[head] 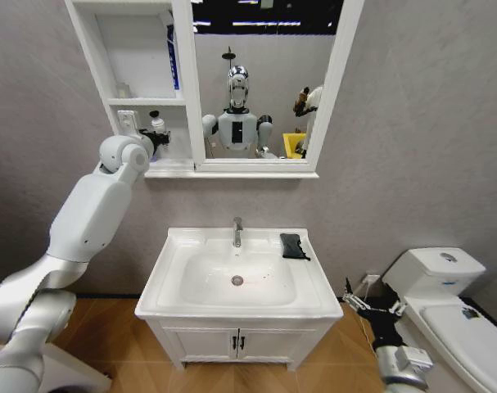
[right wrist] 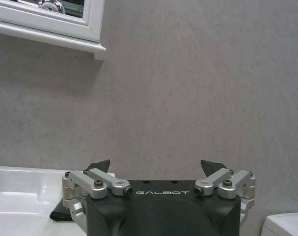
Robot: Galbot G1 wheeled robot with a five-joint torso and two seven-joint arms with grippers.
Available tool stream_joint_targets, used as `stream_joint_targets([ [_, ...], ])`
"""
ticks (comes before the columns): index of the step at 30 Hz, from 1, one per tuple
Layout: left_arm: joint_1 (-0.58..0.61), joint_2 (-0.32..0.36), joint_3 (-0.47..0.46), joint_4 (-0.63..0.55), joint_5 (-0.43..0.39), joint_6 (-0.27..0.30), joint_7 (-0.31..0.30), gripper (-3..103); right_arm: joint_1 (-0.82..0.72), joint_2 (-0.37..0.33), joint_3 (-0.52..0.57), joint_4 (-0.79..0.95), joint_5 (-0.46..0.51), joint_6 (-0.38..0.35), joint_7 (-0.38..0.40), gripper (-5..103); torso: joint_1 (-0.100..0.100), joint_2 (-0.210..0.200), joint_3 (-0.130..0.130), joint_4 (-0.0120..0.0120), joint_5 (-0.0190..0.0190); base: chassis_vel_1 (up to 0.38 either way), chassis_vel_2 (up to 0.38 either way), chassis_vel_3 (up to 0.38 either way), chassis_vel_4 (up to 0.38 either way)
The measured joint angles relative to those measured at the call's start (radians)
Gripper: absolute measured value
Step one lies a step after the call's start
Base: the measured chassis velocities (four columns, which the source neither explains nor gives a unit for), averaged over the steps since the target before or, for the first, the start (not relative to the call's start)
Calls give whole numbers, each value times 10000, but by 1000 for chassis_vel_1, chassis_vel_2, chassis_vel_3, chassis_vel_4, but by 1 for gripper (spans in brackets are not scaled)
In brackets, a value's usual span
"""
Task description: Move facial cleanser and shampoo from washbasin to cabinet, then wipe washbasin with towel.
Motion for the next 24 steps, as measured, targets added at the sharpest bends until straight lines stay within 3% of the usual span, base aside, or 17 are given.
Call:
stream_joint_targets([
  [5,-80,-372,-12,304,141,-80,58,32,72,46,-96,-56,-77,-89,-17,100,1,-1,0,-12,3,0,0,0,0],
  [17,52,-697,-56,970,770,-165,351,28,61,81,-65,-132,-121,-78,-21,100,0,0,0,-8,1,0,0,0,0],
  [24,97,-716,-75,1063,902,-261,444,53,39,123,-70,-127,-161,-64,-19,100,-1,2,-1,-9,2,0,0,0,0],
])
